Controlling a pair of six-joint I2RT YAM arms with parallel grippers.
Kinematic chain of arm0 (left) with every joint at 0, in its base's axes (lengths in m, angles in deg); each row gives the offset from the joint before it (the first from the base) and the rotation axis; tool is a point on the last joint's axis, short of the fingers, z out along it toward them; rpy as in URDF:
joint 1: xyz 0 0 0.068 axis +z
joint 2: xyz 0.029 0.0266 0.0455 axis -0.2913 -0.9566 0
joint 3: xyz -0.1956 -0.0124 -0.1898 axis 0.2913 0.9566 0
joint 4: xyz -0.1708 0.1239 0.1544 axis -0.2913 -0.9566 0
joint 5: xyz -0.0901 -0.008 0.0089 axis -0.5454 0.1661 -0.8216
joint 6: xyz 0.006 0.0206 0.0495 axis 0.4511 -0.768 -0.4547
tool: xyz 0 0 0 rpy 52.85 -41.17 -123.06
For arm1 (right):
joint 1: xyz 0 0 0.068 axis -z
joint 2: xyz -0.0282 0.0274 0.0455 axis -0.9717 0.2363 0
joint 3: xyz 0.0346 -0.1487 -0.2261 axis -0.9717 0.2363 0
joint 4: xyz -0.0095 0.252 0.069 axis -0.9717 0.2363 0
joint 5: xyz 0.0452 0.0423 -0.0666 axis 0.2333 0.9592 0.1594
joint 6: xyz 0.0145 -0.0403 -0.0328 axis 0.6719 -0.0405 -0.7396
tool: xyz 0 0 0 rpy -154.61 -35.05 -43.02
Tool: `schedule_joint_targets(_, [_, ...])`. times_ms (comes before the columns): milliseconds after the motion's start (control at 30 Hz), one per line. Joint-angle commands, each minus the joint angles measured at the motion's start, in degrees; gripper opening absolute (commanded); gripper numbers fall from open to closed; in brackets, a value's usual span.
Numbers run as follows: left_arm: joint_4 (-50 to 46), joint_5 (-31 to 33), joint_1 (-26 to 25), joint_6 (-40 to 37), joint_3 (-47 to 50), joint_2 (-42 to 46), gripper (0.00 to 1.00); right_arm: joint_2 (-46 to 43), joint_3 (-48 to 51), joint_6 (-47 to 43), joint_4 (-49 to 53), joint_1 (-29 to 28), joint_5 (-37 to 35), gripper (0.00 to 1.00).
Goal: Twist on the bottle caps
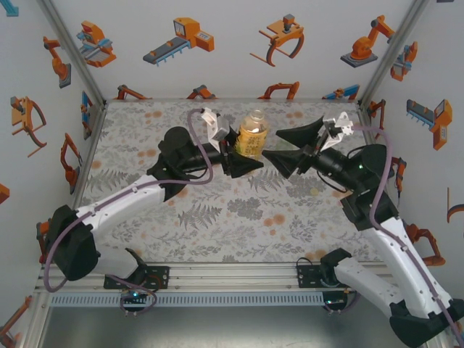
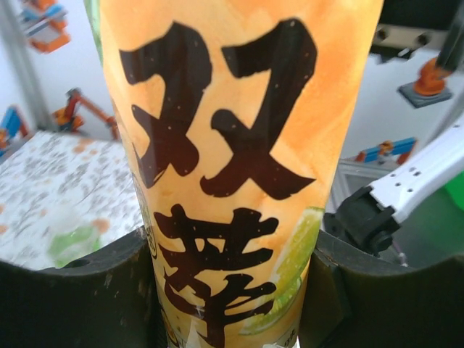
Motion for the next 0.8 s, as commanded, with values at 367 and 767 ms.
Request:
schedule_joint_targets(367, [-45.17, 11.47, 6.82, -21.09, -2.86, 15.17, 0.34, 2.72, 1.09, 0.43, 36.12, 0.80, -39.70, 0.55])
schedule_joint_targets(767, [-54.43, 6.66, 14.76, -25.88, -0.78, 18.77, 0.02, 18.82, 10.16, 9.61, 39.85, 10.97, -37.67, 0.43])
